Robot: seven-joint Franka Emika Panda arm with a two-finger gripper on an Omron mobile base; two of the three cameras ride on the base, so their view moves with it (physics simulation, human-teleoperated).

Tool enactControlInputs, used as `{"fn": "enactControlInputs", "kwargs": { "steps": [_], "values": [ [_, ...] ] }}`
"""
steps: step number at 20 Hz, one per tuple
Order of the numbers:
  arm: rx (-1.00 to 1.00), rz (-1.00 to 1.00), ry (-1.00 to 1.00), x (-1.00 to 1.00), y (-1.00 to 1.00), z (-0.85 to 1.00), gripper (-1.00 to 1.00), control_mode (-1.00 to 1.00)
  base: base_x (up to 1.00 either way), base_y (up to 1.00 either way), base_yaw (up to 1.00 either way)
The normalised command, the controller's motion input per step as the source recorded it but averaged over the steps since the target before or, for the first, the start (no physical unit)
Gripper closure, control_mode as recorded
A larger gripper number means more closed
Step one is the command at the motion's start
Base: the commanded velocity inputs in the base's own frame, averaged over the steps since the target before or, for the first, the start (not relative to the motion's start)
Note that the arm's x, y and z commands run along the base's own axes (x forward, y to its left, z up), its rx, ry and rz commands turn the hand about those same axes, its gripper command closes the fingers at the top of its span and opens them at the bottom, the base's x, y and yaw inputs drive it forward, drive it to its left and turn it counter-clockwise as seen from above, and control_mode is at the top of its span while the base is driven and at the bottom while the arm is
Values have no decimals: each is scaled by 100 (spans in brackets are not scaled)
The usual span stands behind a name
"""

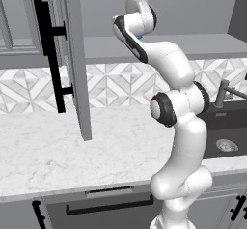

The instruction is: Gather all objects into one cabinet and sort the glasses and bowls to opposite sides.

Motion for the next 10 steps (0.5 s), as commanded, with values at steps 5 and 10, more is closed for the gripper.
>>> {"fn": "enactControlInputs", "kwargs": {
  "steps": [5, 10],
  "values": [
    [2, 12, -8, -84, -28, 3, 100, -100, 0, 0, 0],
    [8, 14, -20, -100, -40, 29, 100, -100, 0, 0, 0]
  ]
}}
